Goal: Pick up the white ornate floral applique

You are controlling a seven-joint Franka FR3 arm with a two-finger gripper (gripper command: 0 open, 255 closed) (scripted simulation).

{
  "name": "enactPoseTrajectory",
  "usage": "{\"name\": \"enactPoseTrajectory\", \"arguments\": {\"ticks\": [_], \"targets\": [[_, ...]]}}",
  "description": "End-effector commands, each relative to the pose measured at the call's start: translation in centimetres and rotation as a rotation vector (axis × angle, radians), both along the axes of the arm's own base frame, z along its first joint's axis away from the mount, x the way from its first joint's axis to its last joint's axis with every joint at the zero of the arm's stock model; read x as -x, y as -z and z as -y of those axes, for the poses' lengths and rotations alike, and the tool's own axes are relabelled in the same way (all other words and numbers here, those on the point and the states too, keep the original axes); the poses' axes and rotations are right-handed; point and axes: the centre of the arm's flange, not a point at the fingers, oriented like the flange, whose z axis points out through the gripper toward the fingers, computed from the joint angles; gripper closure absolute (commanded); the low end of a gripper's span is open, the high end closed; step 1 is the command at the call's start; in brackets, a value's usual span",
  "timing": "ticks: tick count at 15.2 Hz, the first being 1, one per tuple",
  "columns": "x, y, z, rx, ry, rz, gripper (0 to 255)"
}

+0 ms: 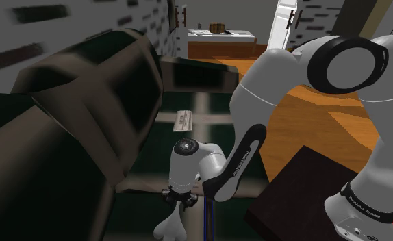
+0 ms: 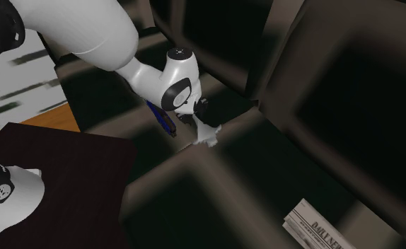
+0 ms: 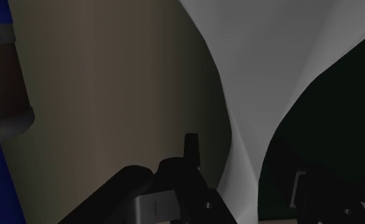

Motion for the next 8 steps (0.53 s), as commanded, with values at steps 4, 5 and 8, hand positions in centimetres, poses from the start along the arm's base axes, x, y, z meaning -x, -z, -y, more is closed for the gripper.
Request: {"name": "enactPoseTrajectory", "arguments": {"ticks": [4, 5, 8], "targets": [[0.0, 0.2, 0.0, -0.003, 0.001, 0.0, 255], [-0.1, 0.1, 0.0, -0.003, 0.001, 0.0, 255], [-0.1, -1.5, 0.0, -0.003, 0.001, 0.0, 255]]}}
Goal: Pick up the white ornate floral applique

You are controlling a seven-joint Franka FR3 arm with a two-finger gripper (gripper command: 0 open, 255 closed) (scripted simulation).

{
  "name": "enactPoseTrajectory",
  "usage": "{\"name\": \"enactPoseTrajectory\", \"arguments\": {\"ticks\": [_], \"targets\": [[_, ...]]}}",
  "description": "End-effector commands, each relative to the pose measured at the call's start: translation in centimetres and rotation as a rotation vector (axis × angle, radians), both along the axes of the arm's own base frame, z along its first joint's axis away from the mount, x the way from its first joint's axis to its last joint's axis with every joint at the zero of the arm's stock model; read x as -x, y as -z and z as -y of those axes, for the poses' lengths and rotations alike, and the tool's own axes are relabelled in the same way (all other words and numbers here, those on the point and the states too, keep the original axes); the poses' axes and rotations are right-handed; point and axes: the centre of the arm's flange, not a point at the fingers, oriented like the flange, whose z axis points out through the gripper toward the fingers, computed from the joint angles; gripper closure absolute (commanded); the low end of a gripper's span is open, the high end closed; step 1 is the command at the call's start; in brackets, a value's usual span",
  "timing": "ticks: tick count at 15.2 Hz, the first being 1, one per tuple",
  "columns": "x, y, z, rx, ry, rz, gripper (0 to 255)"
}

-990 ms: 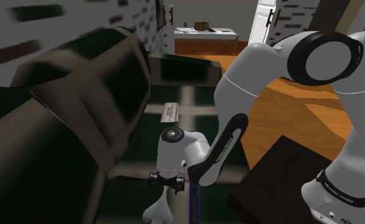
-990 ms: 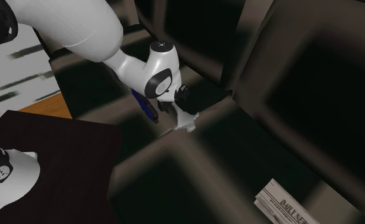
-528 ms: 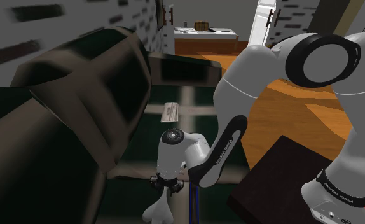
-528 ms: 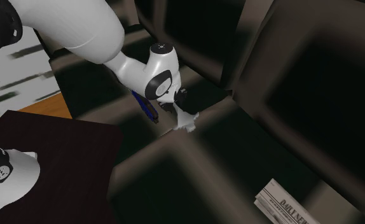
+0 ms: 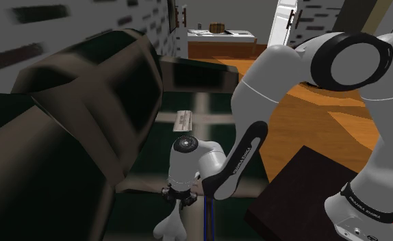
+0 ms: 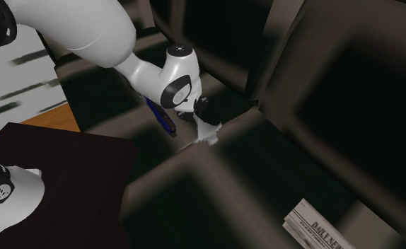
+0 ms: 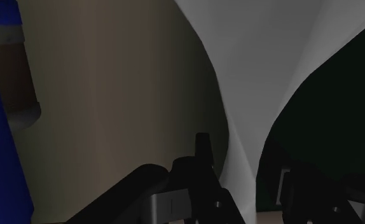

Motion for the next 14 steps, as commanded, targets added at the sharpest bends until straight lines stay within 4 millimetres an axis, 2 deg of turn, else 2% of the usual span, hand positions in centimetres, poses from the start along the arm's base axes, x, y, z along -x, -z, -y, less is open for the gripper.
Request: {"name": "enactPoseTrajectory", "arguments": {"ticks": [1, 12, 14], "targets": [[0.0, -1.0, 0.0, -0.001, 0.0, 0.001, 255], [0.0, -6.8, 0.0, -0.001, 0.0, 0.001, 255], [0.0, -6.8, 0.0, -0.001, 0.0, 0.001, 255]]}}
